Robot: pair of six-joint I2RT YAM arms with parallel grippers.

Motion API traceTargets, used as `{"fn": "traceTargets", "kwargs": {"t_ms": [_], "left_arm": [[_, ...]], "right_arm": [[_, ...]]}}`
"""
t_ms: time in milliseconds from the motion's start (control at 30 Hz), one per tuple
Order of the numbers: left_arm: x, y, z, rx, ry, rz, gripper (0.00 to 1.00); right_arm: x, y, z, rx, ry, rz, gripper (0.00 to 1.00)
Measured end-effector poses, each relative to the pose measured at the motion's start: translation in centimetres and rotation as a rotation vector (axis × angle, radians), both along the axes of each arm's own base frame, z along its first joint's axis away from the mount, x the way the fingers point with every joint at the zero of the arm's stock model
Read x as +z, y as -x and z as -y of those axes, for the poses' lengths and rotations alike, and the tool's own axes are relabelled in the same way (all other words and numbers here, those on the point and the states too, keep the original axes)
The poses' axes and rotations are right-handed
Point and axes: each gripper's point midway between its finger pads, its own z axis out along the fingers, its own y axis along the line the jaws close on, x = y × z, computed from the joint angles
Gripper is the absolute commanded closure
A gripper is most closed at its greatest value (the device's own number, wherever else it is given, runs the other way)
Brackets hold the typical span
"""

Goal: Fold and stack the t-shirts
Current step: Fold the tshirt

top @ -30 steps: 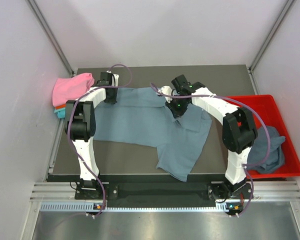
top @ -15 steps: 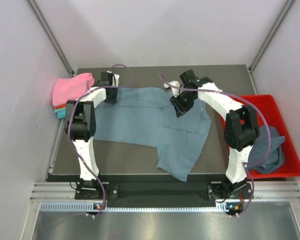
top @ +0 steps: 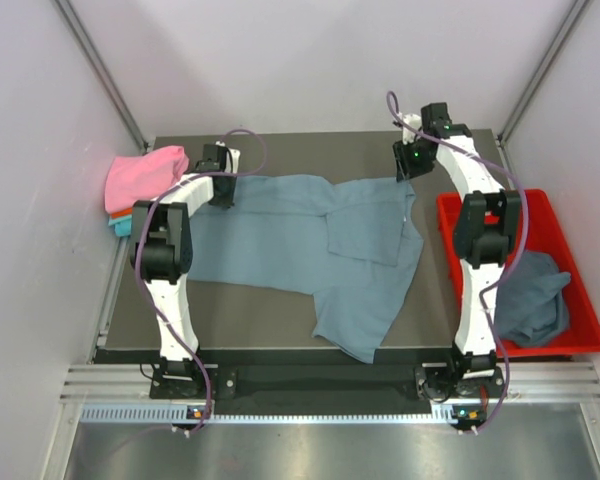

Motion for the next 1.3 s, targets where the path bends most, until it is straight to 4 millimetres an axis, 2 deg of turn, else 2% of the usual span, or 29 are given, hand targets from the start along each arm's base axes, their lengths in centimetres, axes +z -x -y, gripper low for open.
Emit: {"fn": "traceTargets", "kwargs": {"t_ms": [133, 267, 367, 600, 700, 833, 900, 933, 1033, 1200, 1300], "left_arm": [[0.1, 0.6, -0.5, 0.004, -0.023, -0.009, 0.79], [0.1, 1.0, -0.6, -0.003, -0.033, -0.019, 0.8], [0.0, 1.0, -0.7, -0.008, -0.04, -0.022, 0.79], [-0.2, 1.3, -0.7, -0.01, -0.041, -0.029, 0.8], [-0.2, 1.3, -0.7, -0.01, -0.042, -0.028, 0.8], [-0.2, 1.3, -0.7, -0.013, -0.044, -0.028, 0.8], [-0.2, 1.3, -0.8, -0.015, -0.046, -0.028, 0.8], [-0.2, 1.3, -0.8, -0.016, -0.046, -0.029, 0.8], [-0.2, 1.3, -0.7, -0.017, -0.046, -0.029, 0.8], [-0.2, 1.3, -0.7, -0.019, -0.054, -0.029, 0.8], [-0.2, 1.3, -0.7, -0.019, -0.064, -0.029, 0.8]], "right_arm": [[-3.6, 0.2, 0.6, -0.021, 0.011, -0.075, 0.61], [-5.3, 0.3, 0.8, -0.034, 0.012, -0.111, 0.62], [-5.6, -0.3, 1.2, -0.046, 0.019, -0.107, 0.62], [-4.8, -2.6, 3.1, -0.089, 0.034, -0.042, 0.62], [-5.5, -3.6, 3.3, -0.096, 0.037, -0.028, 0.59], [-7.6, -3.8, 3.3, -0.095, 0.042, -0.055, 0.58], [-7.4, -4.2, 3.1, -0.095, 0.028, -0.042, 0.64], [-7.4, -4.3, 3.0, -0.094, 0.024, -0.042, 0.77], [-7.7, -4.2, 2.7, -0.089, 0.008, -0.05, 1.0], [-7.6, -4.4, 2.9, -0.107, 0.012, -0.047, 1.0], [-7.4, -5.2, 3.5, -0.134, 0.042, -0.025, 1.0]]}}
